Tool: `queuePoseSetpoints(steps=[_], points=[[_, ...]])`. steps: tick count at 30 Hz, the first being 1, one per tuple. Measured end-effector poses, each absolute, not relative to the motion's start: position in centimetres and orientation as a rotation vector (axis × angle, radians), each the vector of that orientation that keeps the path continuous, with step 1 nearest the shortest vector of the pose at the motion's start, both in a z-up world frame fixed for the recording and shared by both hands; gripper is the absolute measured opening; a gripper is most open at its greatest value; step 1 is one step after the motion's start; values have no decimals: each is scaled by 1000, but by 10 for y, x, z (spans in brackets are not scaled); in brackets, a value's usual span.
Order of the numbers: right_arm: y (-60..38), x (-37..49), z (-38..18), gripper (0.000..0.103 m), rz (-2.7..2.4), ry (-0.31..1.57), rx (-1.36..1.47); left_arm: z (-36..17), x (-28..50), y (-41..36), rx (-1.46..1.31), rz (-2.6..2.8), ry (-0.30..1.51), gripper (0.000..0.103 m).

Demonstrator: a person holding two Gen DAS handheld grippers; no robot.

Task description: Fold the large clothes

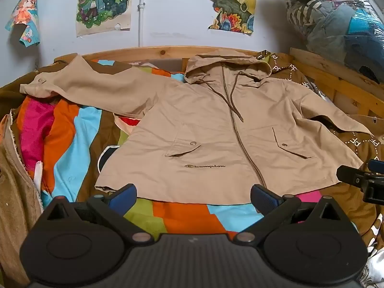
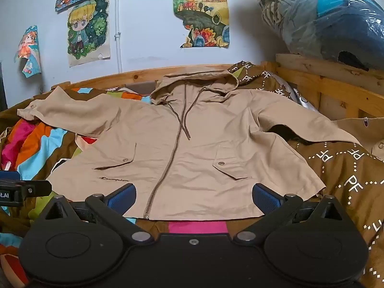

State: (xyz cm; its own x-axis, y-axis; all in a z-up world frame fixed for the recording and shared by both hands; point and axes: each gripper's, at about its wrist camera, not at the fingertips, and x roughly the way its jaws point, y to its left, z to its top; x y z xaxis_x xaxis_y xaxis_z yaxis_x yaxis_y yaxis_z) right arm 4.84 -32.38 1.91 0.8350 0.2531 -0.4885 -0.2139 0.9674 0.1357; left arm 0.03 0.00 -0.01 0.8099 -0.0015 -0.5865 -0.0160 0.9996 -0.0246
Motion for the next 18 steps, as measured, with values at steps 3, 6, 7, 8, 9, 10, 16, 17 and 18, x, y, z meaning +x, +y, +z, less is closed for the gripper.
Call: queuePoseSetpoints(steps=[3,6,7,8,9,10,16,17,18], points=[[-324,48,19,102,251,527,79,0,0,-1,-29,8,630,102],[-324,49,18,102,251,528,79,-2,1,1,-31,7,632,102],[-324,49,18,102,250,529,79,-2,1,1,-32,8,632,102],[-324,49,18,102,250,528,78,-2,1,1,-32,7,633,102],[-324,49,19,102,249,529,78,-2,1,0,-31,9,632,102],[-324,49,19,102,249,530,78,-2,1,0,-32,9,632,102],[-325,50,18,102,250,531,78,-2,1,1,-32,8,635,102],[-325,50,18,102,250,532,79,-3,2,1,-33,8,636,102],[-325,50,18,102,249,532,79,-2,2,1,-32,8,636,102]])
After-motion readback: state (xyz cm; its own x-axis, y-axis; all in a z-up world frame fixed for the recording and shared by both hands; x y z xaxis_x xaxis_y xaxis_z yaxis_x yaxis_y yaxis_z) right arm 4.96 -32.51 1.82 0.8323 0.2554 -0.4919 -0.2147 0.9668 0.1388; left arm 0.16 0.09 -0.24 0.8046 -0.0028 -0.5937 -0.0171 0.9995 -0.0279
